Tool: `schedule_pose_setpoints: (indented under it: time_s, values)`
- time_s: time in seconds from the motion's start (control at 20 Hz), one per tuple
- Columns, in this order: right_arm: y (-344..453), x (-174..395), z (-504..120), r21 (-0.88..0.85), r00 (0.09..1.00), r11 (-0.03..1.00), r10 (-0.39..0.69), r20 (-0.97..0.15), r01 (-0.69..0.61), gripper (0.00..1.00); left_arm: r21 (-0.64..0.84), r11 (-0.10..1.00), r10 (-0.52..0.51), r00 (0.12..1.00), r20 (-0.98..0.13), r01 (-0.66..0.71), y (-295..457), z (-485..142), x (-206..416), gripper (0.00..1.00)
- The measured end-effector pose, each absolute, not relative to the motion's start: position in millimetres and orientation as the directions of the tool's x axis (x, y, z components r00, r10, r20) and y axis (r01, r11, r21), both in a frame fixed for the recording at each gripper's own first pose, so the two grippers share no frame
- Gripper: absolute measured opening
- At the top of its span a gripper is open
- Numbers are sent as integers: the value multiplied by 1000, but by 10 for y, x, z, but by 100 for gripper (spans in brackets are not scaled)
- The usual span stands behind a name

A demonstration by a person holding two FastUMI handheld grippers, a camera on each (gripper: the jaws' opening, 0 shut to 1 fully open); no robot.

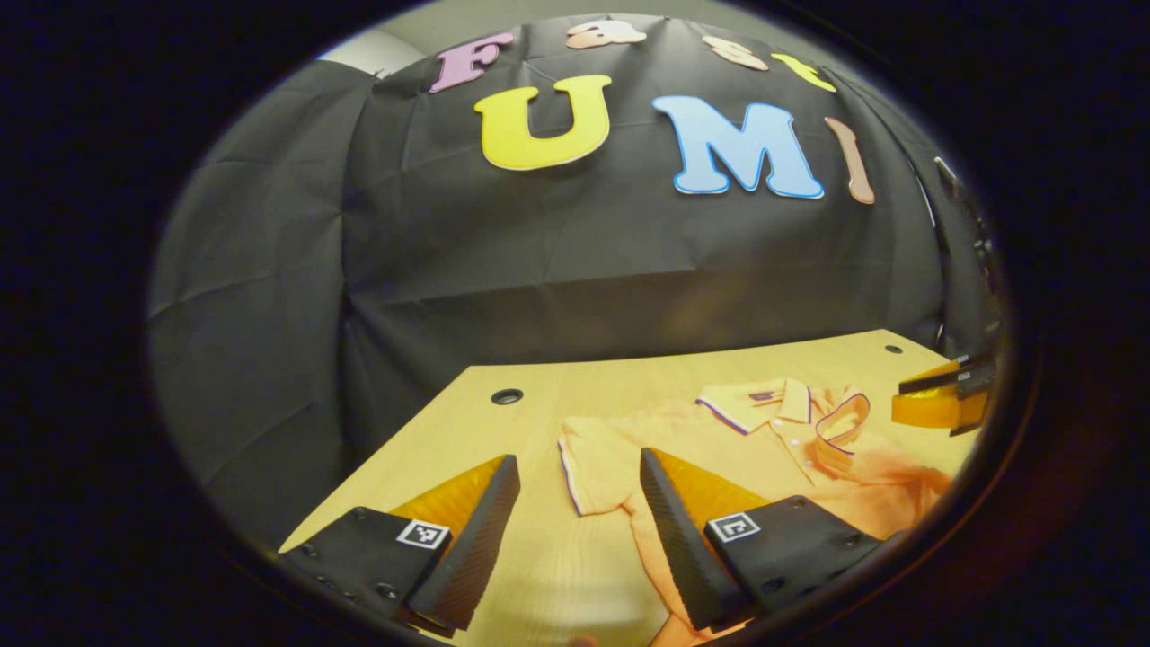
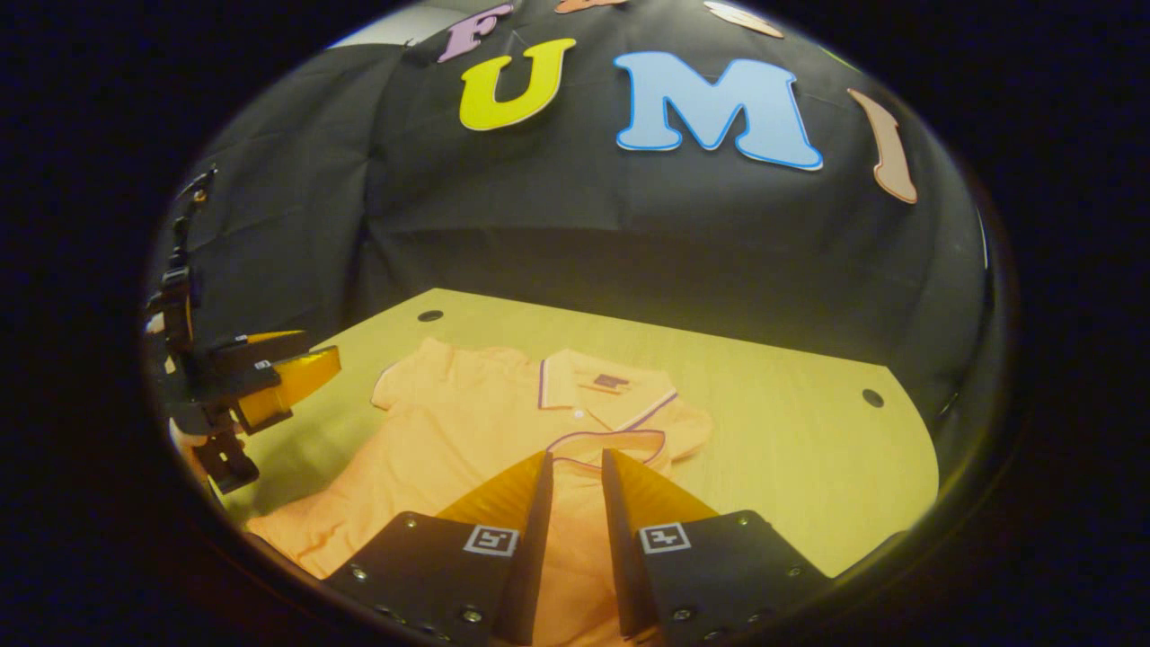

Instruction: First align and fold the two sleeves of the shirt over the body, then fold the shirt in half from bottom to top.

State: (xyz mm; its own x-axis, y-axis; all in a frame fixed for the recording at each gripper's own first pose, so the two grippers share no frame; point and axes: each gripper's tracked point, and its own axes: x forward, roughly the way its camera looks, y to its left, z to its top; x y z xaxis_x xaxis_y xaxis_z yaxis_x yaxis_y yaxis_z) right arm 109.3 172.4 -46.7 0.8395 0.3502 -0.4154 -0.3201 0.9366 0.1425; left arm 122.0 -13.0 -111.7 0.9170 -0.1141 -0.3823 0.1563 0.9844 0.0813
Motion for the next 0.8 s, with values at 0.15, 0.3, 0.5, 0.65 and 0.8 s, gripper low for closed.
schedule_pose_setpoints:
  time_s: [0.15, 0.3, 0.5, 0.65, 0.8]
  values:
    - [1632, 1080, -491, 156, 847, 941, 338, -412, -300, 34, 104, 982, -100, 899, -426, 158, -72, -1270, 1492, 89]
    - [1496, 1059, -541, 159, 854, 949, 316, -414, -273, 35, 125, 979, -82, 870, -486, 162, -28, -1493, 1685, 92]
    - [1356, 1047, -596, 178, 860, 954, 296, -415, -242, 34, 130, 976, -76, 827, -558, 177, -43, -1765, 1826, 92]
    - [1317, 1026, -658, 195, 859, 954, 292, -421, -229, 34, 160, 967, -61, 793, -606, 196, -101, -1963, 1879, 92]
    - [1272, 994, -720, 203, 857, 954, 289, -427, -220, 34, 164, 963, -59, 763, -644, 214, -150, -2116, 1908, 92]
